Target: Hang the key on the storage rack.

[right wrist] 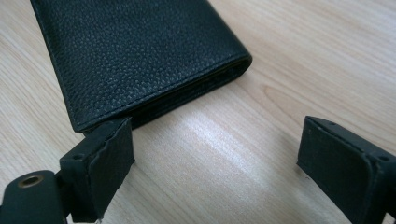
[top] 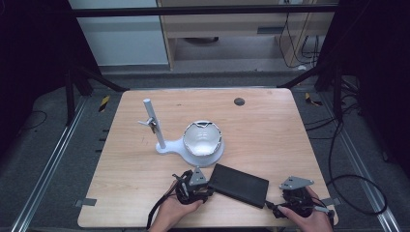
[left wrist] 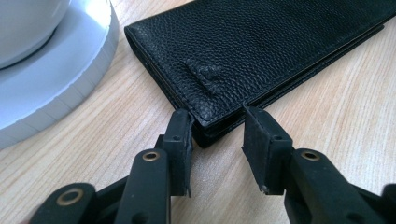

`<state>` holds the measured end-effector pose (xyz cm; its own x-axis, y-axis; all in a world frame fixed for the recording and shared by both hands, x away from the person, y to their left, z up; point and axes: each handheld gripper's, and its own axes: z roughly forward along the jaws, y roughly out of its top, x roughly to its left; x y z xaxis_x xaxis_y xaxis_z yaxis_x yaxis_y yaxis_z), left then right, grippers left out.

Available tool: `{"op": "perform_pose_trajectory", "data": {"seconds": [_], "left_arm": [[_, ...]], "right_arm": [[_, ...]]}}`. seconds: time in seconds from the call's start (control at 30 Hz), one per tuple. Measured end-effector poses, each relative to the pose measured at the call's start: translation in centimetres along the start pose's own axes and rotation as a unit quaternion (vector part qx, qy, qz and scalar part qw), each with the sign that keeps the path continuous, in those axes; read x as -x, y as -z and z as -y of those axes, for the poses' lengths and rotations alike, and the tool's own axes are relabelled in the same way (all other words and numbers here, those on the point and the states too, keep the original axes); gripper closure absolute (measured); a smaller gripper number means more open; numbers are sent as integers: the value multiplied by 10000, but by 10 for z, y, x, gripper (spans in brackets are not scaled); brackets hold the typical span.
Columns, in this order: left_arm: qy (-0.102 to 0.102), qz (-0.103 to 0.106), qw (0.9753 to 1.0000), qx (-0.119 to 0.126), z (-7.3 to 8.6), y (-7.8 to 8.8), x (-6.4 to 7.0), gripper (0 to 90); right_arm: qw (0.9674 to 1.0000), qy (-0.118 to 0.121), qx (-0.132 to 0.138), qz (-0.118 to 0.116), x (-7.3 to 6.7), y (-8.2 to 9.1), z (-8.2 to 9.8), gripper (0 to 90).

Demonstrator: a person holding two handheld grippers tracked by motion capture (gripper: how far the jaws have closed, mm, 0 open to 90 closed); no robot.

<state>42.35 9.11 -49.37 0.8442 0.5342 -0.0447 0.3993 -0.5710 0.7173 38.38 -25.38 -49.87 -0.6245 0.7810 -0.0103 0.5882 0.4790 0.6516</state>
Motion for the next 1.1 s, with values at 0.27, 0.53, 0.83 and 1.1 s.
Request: {"op": "perform_pose_trajectory", "data": {"seconds": [0.27,0.53,0.83,1.1], "left_arm": [[170,110,9996,183,-5,3,-4,622],[252,160,9989,363,-13,7,-6,629],[223,138,9989,382,-19,8,-8,629],[244,142,9987,421,-23,8,-10,629]], "right_arm": [[9997,-114,189,-75,1,3,0,102],[9997,121,128,-190,-7,0,-4,64],[9987,351,248,-263,-18,8,-17,63],[9964,757,243,-311,-37,8,-46,92]]}}
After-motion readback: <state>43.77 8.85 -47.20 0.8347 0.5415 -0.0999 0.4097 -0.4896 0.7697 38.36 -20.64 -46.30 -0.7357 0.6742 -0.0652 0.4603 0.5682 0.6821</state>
